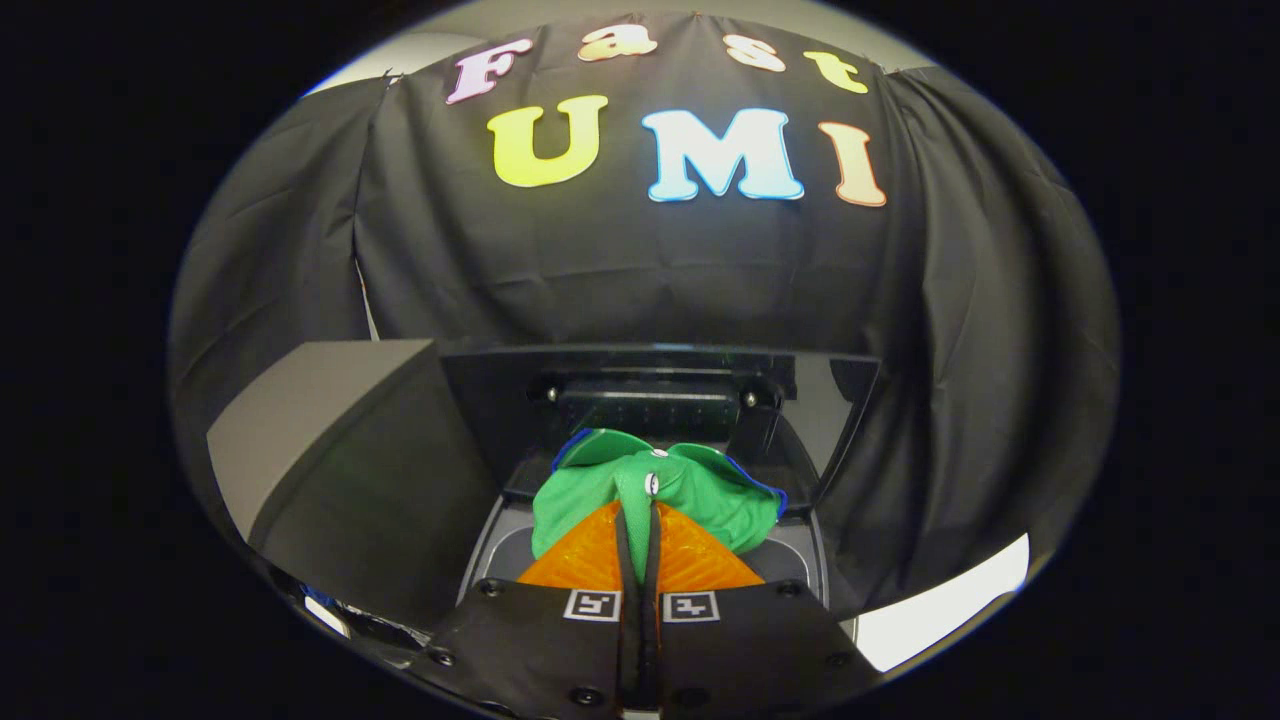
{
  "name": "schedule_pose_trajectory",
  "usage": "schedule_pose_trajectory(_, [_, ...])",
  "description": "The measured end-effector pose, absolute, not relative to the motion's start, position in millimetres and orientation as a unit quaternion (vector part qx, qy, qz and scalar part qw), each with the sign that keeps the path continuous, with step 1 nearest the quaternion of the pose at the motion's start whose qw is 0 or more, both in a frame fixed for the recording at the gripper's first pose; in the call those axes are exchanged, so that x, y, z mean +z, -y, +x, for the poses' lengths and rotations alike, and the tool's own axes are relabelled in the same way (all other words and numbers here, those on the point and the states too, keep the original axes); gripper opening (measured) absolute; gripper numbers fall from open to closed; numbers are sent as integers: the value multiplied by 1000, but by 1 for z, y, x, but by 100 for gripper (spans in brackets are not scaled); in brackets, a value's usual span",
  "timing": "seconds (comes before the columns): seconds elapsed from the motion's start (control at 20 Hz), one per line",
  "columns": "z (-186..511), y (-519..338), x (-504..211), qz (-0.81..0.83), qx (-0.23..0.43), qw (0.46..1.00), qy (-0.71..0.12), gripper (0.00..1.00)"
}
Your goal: Put the clothes into the washing machine and then close the washing machine lid.
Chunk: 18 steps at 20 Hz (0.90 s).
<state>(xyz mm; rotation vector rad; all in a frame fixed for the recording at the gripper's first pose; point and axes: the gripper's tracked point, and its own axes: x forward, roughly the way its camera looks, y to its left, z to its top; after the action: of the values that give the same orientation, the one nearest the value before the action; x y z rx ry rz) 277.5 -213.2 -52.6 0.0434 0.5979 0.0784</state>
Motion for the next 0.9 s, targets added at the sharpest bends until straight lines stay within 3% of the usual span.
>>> schedule_pose_trajectory(0.9, [296,217,-192,35,-14,918,-396,1])
